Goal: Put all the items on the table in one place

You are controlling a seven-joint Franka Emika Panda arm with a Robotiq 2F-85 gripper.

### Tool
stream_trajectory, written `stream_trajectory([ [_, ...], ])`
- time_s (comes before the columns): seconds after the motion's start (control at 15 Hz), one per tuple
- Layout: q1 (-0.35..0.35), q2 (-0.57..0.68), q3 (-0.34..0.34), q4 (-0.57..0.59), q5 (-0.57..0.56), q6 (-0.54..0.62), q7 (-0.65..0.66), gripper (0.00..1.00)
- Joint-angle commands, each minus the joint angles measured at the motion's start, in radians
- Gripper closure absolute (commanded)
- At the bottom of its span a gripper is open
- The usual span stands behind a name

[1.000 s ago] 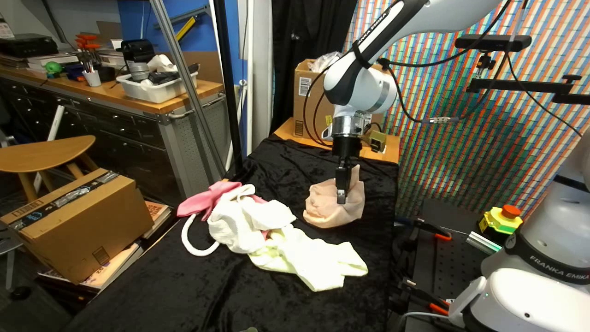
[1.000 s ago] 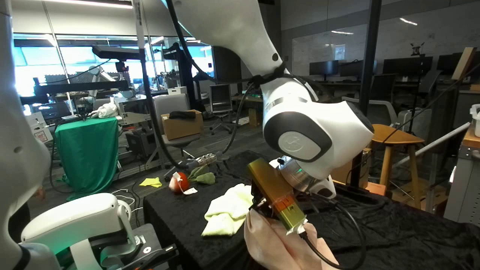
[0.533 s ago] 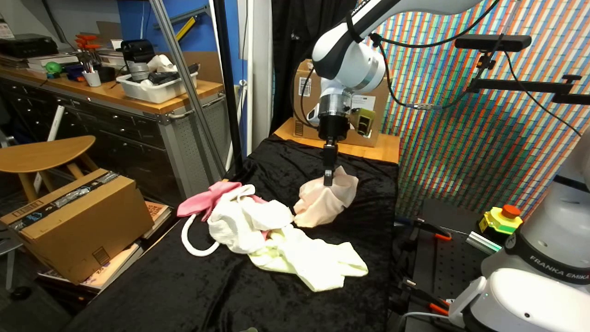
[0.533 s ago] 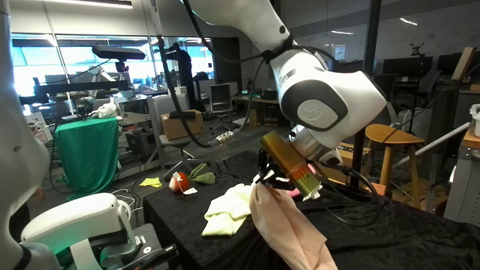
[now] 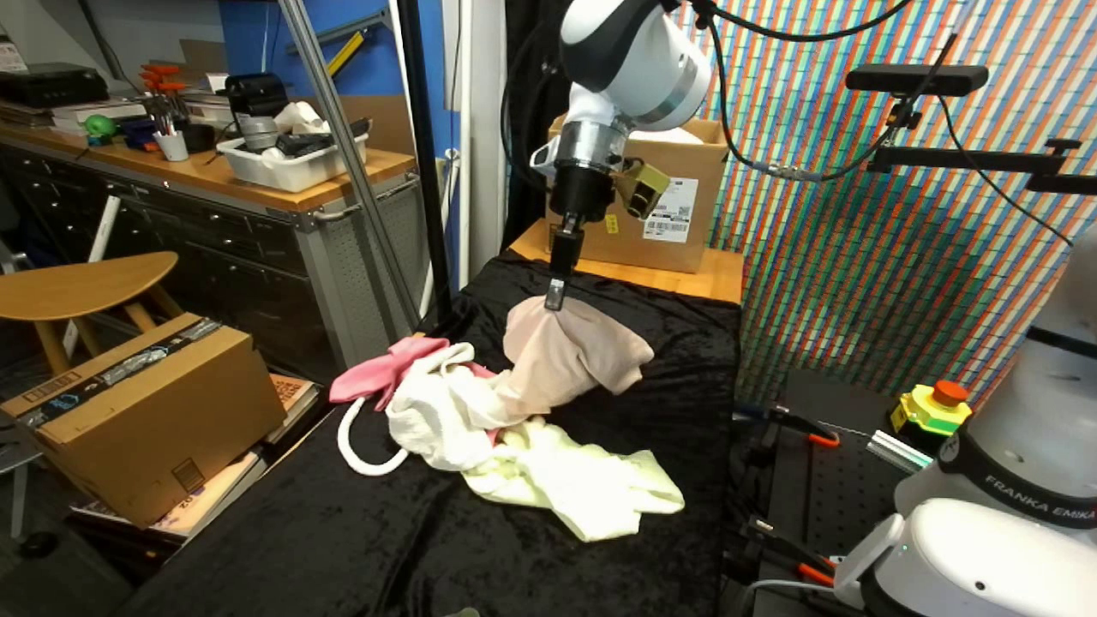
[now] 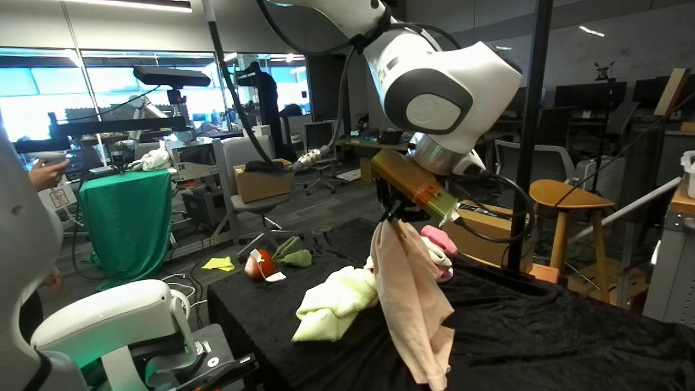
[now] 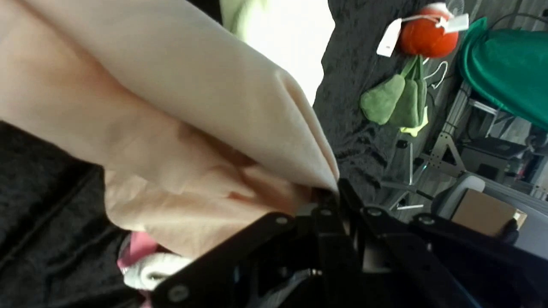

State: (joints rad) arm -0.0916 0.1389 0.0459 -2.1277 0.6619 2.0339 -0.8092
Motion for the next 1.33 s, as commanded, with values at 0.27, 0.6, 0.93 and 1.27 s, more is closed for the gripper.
stream_trajectory([
  [0.27,0.093,-0.084,0.031,0.015,0.226,0.265,-0.004,0.93],
  [0.6,0.142,-0.061,0.055,0.026,0.328,0.542,-0.029,0.93],
  [0.93,0.16,-0.012,0.069,0.024,0.334,0.727,-0.046,0.93],
  [1.27,0.164,0.019,0.066,0.005,0.301,0.735,-0.035,0.65],
])
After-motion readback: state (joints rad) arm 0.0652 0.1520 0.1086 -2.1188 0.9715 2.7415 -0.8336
